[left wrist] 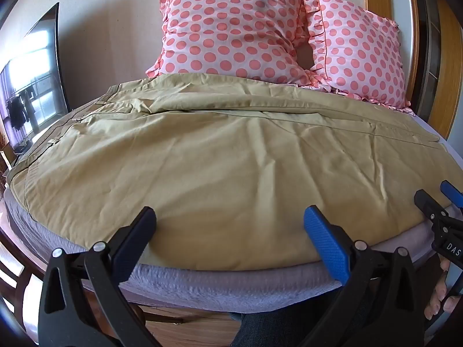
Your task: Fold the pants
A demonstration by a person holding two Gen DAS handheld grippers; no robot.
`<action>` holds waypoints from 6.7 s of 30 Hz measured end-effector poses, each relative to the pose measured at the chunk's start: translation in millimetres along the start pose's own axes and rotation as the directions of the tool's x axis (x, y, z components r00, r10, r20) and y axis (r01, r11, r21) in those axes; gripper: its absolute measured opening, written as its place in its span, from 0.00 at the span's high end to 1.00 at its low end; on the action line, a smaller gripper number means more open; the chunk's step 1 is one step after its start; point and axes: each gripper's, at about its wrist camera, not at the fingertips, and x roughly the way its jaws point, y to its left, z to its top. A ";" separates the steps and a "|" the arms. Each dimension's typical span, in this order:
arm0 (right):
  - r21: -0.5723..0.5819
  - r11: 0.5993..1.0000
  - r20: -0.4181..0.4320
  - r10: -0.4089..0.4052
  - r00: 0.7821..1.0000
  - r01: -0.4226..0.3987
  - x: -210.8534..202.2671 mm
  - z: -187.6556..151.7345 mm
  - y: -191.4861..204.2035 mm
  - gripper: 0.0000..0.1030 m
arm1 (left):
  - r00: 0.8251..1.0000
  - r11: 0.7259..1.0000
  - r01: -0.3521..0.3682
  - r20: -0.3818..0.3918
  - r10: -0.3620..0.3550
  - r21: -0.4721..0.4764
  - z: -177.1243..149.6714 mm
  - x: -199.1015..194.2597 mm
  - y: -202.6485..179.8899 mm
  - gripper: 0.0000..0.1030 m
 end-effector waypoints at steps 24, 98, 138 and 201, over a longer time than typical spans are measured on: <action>0.000 1.000 -0.001 0.000 1.000 0.000 0.7 -0.1 0.1 0.01 | 1.000 1.000 -0.001 -0.002 0.001 0.001 0.0 0.1 -0.1 0.02; 0.052 0.999 0.105 -0.005 0.994 -0.001 -11.9 50.9 -38.4 0.01 | 0.999 0.999 0.048 -0.025 -0.047 0.007 10.1 -4.1 7.1 0.02; 0.727 0.685 -0.020 -0.051 0.998 0.050 57.9 99.4 -259.4 0.96 | 0.945 0.947 0.265 0.242 -0.218 -0.180 60.5 -10.7 59.5 0.02; 0.839 0.543 0.089 -0.056 0.994 -0.045 -34.4 -21.9 -304.9 0.98 | 0.999 0.845 0.024 -0.006 -0.032 -0.534 -0.5 -31.8 172.8 0.94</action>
